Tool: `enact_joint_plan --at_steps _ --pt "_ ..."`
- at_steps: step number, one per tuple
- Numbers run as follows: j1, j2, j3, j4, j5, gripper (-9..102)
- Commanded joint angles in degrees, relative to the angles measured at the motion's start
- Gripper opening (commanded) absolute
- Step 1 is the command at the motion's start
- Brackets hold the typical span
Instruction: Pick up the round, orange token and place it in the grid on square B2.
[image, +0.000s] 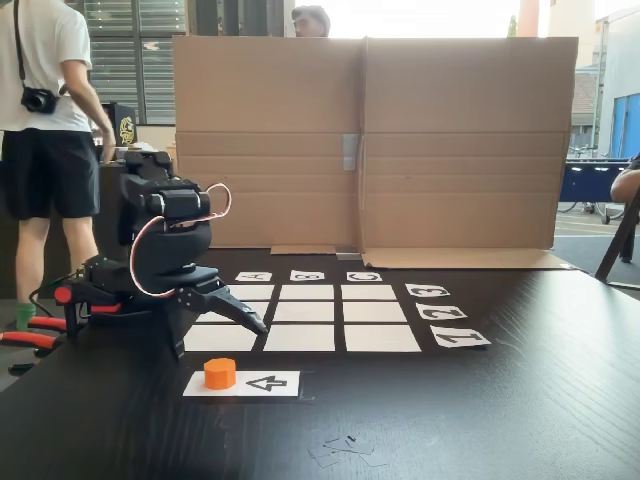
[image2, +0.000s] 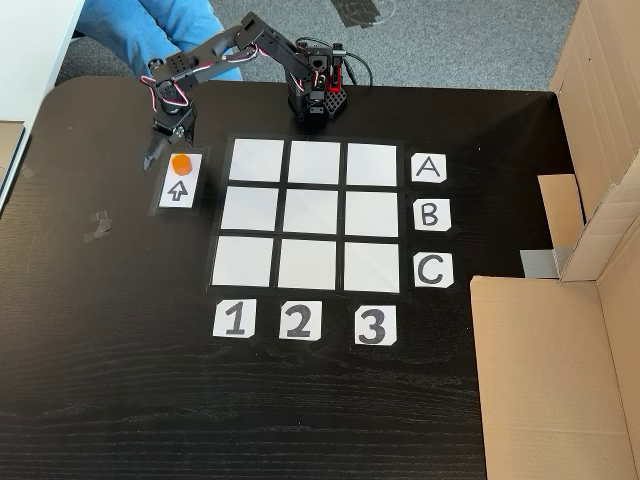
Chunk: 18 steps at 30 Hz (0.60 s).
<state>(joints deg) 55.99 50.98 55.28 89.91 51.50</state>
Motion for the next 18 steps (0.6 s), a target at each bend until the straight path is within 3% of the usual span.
enact_joint_plan --at_steps 1,14,15,18 --pt "-1.0 -0.4 -3.0 0.2 0.3 72" --pt "-3.6 -2.5 -4.8 -0.6 1.4 71" --pt "-3.6 -2.6 -5.2 -0.8 1.7 69" --pt "-3.7 -3.2 -6.4 -4.7 5.6 40"
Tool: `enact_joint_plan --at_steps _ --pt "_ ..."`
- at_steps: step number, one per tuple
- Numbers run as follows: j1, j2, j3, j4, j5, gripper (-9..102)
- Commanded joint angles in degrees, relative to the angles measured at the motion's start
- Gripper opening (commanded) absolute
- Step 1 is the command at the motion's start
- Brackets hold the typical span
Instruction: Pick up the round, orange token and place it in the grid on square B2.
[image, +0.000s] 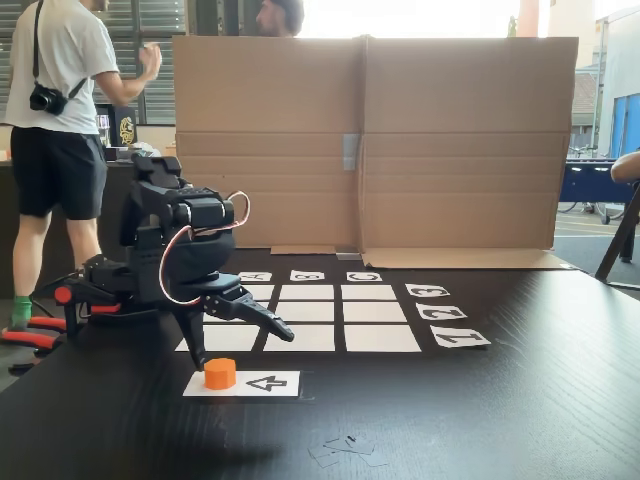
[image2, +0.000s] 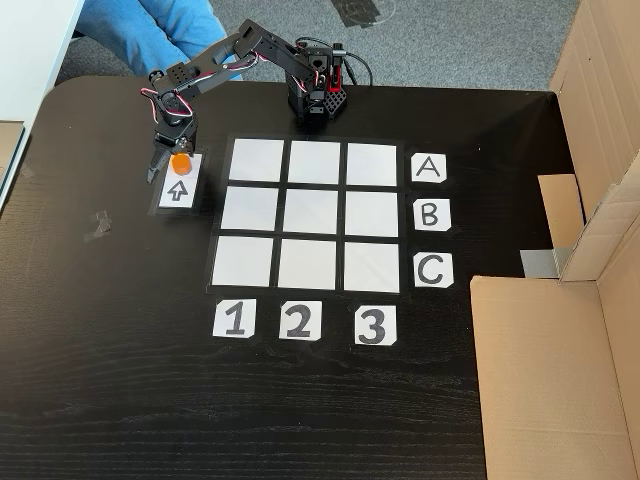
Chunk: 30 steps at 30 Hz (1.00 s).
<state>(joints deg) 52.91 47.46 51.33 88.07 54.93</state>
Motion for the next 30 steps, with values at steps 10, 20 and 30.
enact_joint_plan --at_steps 10,20,30 --pt "-0.7 -0.8 -2.1 -4.5 4.6 -1" --pt "0.0 0.4 -1.7 -4.4 4.1 -1" --pt "1.2 12.7 1.0 -3.3 2.3 -1"
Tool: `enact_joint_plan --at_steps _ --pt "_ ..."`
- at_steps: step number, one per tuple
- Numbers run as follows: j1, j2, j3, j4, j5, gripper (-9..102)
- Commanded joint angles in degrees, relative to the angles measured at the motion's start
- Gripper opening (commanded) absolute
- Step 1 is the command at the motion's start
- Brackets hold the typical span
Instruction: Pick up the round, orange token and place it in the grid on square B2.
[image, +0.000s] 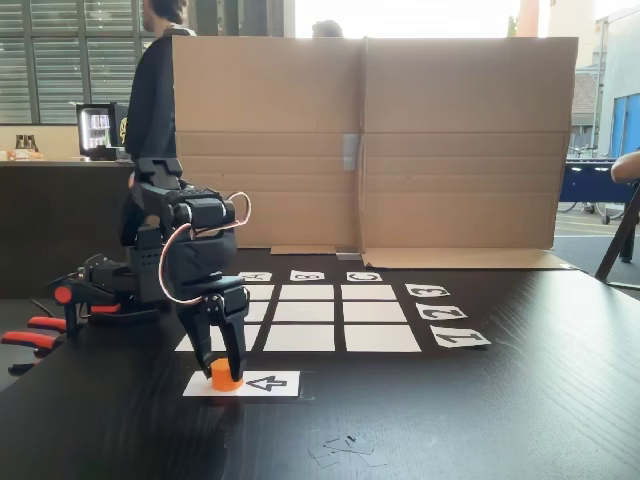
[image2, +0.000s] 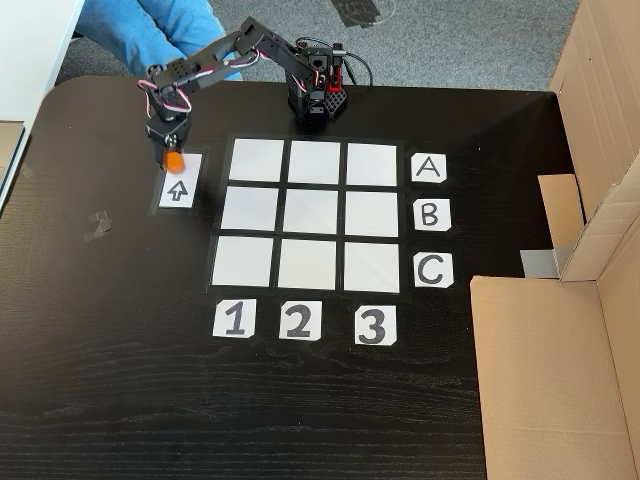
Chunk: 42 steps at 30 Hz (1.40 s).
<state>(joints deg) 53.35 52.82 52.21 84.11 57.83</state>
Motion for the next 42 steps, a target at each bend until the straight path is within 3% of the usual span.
enact_joint_plan --at_steps 1,7,20,42 --pt "1.0 9.4 0.4 1.1 -0.6 -1" --pt "-0.4 23.7 5.4 3.9 -1.2 -1" --pt "-15.9 52.5 26.4 5.4 -4.0 -1" --pt "-39.8 64.2 38.5 5.4 1.4 -1"
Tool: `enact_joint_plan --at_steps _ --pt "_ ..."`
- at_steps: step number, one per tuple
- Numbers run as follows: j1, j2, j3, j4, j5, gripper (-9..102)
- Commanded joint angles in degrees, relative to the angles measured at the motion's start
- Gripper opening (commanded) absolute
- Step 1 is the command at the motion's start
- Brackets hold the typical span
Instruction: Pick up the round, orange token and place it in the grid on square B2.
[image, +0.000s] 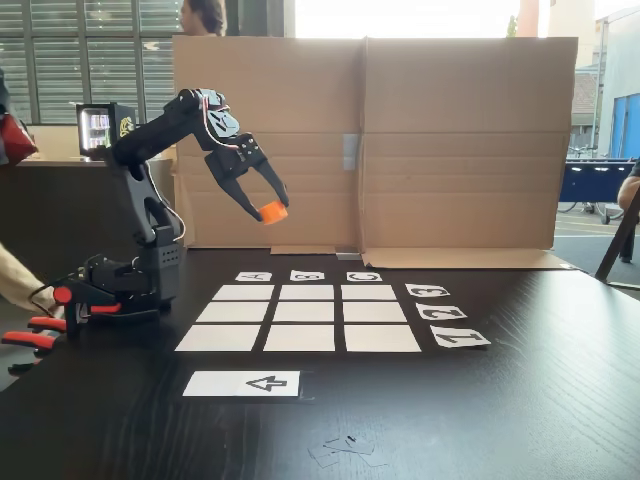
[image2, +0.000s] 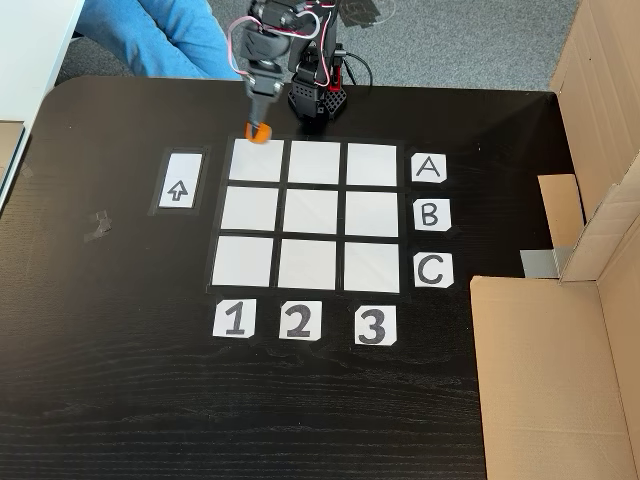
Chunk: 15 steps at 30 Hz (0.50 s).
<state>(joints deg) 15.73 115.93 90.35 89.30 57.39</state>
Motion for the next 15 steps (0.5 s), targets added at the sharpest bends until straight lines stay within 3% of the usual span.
enact_joint_plan --at_steps 1,15 --pt "-3.1 1.0 1.1 0.3 2.3 -1" --pt "-12.5 -9.1 10.6 -5.4 11.3 -1"
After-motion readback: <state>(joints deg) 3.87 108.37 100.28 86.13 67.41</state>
